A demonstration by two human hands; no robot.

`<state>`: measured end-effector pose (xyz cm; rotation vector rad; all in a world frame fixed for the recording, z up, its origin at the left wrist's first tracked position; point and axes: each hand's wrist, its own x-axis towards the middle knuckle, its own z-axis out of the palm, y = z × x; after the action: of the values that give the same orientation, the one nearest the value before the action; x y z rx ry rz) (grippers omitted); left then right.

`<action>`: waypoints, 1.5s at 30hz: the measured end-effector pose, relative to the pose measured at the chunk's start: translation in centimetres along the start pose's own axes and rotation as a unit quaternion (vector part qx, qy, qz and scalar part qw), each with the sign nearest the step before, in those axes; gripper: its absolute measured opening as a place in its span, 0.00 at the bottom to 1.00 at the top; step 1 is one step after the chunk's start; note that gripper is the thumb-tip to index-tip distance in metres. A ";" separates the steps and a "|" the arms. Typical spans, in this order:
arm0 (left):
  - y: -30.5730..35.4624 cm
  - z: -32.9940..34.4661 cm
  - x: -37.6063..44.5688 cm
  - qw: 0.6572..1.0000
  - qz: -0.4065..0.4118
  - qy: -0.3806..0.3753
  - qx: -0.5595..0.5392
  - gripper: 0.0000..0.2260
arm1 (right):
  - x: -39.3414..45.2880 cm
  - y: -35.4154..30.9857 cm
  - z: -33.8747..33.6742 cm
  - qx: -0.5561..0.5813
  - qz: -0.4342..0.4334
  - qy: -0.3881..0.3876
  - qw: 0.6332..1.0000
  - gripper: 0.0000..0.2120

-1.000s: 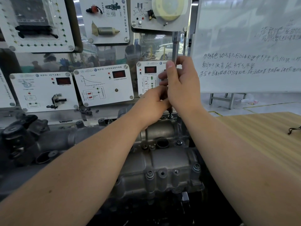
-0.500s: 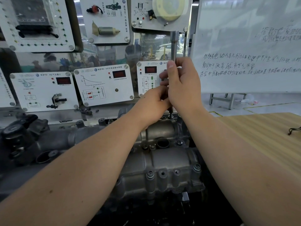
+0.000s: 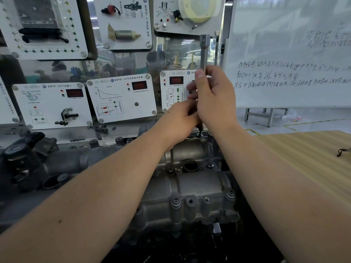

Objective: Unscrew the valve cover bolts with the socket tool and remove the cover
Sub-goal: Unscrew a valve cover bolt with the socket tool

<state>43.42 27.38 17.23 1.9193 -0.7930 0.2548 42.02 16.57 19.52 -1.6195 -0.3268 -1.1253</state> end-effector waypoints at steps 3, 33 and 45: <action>0.1 0.0 -0.2 1.000 -0.005 -0.009 -0.019 0.07 | 0.0 0.0 0.0 -0.017 -0.003 -0.007 1.000 0.11; -0.1 0.0 -0.1 1.000 0.017 -0.010 -0.015 0.06 | -0.1 -0.4 0.0 0.007 -0.002 0.006 1.000 0.08; 0.0 0.0 -0.2 0.999 0.017 -0.018 -0.037 0.08 | 0.0 0.0 0.1 -0.011 -0.016 0.011 1.000 0.12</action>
<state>43.30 27.44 17.09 1.8472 -0.8481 0.2089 42.07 16.63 19.56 -1.6259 -0.3276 -1.1739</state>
